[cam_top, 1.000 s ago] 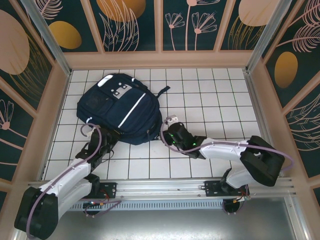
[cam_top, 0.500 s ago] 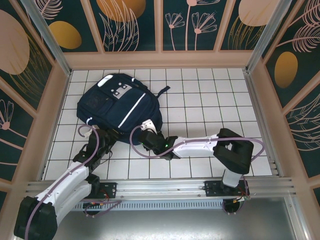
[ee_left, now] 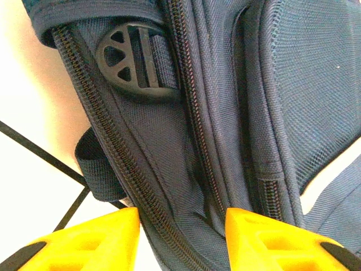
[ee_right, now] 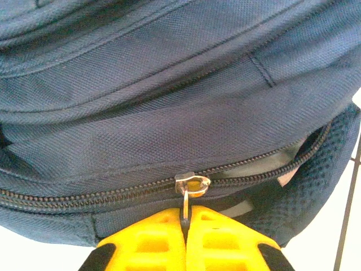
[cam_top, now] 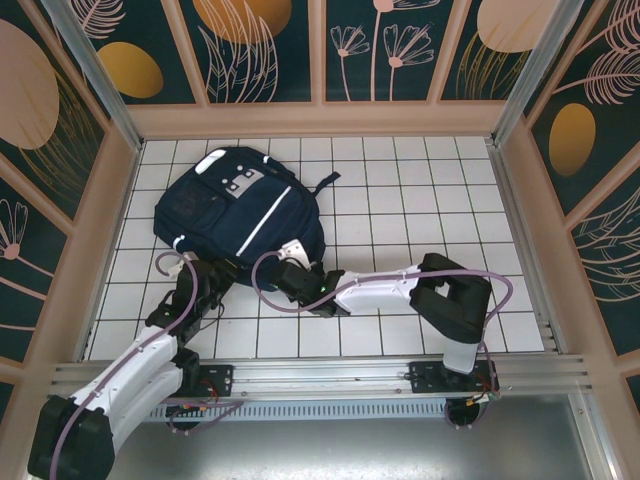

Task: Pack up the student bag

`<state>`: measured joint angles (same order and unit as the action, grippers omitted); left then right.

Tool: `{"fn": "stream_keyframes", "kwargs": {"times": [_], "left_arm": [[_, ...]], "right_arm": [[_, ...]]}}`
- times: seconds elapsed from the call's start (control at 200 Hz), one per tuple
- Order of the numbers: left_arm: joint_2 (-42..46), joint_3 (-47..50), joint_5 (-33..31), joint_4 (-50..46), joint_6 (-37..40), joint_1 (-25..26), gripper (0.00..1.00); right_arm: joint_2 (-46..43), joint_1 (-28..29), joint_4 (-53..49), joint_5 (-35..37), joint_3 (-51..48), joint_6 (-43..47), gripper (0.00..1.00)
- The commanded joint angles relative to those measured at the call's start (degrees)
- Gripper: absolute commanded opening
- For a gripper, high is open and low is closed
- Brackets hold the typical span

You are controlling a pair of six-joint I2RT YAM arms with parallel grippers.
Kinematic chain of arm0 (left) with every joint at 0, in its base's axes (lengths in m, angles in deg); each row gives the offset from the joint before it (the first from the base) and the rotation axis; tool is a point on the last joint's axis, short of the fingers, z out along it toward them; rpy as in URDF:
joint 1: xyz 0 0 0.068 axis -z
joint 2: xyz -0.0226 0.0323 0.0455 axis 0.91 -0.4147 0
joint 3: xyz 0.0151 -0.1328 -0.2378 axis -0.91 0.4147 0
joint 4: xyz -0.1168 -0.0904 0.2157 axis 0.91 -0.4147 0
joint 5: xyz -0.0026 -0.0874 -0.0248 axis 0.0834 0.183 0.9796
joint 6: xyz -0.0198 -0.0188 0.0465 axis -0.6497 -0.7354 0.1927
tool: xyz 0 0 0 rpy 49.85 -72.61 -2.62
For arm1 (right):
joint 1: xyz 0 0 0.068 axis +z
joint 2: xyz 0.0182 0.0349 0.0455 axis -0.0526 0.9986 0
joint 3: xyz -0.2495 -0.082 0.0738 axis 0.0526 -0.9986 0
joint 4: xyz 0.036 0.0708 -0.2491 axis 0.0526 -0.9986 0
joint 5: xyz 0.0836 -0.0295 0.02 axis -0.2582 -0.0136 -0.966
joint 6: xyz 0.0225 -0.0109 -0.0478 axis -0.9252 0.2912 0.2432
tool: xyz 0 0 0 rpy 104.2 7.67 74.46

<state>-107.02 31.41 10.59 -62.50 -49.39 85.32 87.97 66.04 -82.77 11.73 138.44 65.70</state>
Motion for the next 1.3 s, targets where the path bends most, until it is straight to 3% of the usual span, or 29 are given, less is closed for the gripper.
{"fn": "stream_keyframes", "kwargs": {"times": [0.0, 0.17, 0.45, 0.641, 0.811, 0.966, 1.166, 1.236, 1.296], "left_arm": [[1.6, -0.8, -0.4, -1.0, 0.9, -0.5, 0.45], [3.4, -2.6, 2.1, -3.1, 2.0, -0.4, 0.47], [4.7, -0.5, 13.5, 3.5, -6.8, 1.8, 0.48], [2.5, -1.9, 9.6, 8.5, -12.3, 12.1, 0.52], [-7.7, -5.0, 6.1, 12.9, -14.3, 20.1, 0.53], [-16.9, -7.7, 5.0, 16.4, -16.0, 21.6, 0.56], [-21.4, -10.9, 0.3, 15.7, -16.5, 21.8, 0.63], [-22.7, -11.2, -0.7, 15.9, -16.4, 21.8, 0.55], [-23.7, -11.3, -1.0, 16.1, -16.2, 21.8, 0.38]], "right_arm": [[0.3, 0.0, -2.4, 2.4, 1.5, -0.4, 0.00], [-4.2, -0.3, 1.5, -0.5, -2.3, 0.9, 0.00], [-13.0, -5.6, 13.7, -18.4, -11.8, 0.9, 0.00], [-14.0, -6.1, 15.9, -21.5, -13.4, 1.3, 0.00], [-14.2, -5.6, 16.9, -22.0, -13.6, 1.4, 0.00], [-14.7, -4.8, 17.8, -21.8, -14.0, 1.8, 0.00], [-15.4, -2.9, 20.2, -23.8, -14.9, 2.9, 0.00], [-15.6, -2.4, 20.5, -23.6, -15.2, 3.1, 0.00], [-15.8, -2.4, 20.4, -22.9, -15.5, 3.1, 0.00]]}}
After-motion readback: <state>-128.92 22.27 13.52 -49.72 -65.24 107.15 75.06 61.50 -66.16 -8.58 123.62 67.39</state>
